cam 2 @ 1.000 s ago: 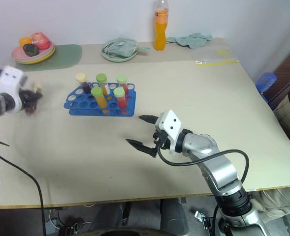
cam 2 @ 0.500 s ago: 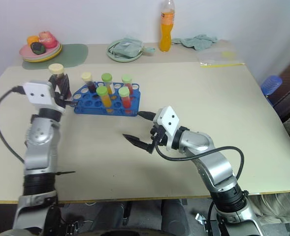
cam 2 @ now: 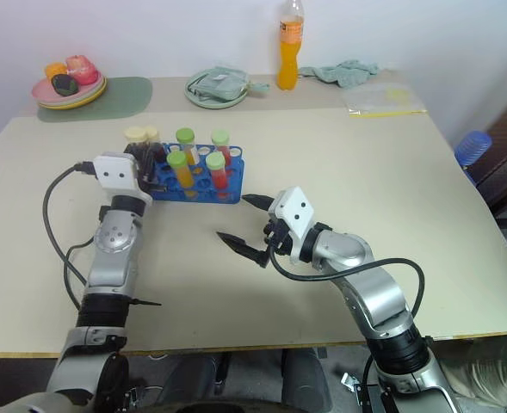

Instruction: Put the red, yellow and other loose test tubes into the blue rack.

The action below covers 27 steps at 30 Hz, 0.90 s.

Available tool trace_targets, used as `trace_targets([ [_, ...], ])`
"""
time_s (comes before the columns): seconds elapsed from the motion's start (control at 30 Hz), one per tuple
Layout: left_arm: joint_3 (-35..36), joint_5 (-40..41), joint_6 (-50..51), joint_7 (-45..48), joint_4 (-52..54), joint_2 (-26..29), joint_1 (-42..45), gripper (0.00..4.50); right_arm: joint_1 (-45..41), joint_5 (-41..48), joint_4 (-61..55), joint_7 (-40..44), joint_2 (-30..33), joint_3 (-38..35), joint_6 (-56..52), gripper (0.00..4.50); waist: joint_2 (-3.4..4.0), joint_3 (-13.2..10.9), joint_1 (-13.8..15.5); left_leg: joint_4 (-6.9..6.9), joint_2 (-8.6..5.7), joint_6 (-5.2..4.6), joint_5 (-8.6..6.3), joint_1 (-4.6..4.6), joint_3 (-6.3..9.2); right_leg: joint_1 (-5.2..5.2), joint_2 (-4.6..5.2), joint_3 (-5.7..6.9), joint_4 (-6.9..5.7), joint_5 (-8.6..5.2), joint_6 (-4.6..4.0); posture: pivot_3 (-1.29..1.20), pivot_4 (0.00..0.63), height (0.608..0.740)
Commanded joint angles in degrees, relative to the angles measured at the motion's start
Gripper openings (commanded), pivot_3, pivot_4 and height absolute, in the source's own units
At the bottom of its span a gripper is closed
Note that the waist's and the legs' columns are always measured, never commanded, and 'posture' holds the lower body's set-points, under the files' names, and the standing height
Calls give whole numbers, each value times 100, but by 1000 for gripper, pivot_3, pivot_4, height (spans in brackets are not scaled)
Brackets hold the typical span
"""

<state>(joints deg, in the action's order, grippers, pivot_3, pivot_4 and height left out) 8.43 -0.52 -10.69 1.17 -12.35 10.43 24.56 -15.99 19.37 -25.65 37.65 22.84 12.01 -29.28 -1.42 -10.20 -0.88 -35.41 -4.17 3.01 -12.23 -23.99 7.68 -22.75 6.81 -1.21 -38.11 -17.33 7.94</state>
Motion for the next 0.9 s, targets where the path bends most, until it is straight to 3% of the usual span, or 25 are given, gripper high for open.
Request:
trace_targets([
  [0.03,-14,110,-125,43,-28,-48,53,856,7,62,-223,-4,-61,-31,145,4500,0,0,2,0,0,0,0,0,0,0,0,0,0,0,0,0,150,740],
  [0.6,34,207,-434,10,-328,-136,15,856,87,96,-258,34,-43,-77,180,4500,0,0,8,0,0,0,0,0,1,2,0,0,2,0,0,0,150,740],
  [0.63,42,225,-422,18,-298,-138,-9,1838,103,105,-260,38,-41,-82,185,4500,0,0,8,0,0,0,0,0,1,2,0,1,2,0,0,0,150,740],
  [0.7,35,245,-398,15,-224,-150,-49,2644,116,125,-258,57,-26,-100,196,4500,0,0,4,0,0,0,0,0,1,2,0,1,1,0,0,0,150,740],
  [0.8,-1,168,-391,-81,-142,-173,-91,4293,93,160,-220,116,-1,-141,208,4500,0,0,-3,0,0,0,0,0,2,1,-1,1,1,0,0,0,150,740],
  [0.9,-8,119,-348,-177,-4,-208,-163,4404,57,194,-204,150,27,-164,195,4500,0,0,4,0,0,0,0,0,1,1,-1,0,1,0,0,0,150,740],
])
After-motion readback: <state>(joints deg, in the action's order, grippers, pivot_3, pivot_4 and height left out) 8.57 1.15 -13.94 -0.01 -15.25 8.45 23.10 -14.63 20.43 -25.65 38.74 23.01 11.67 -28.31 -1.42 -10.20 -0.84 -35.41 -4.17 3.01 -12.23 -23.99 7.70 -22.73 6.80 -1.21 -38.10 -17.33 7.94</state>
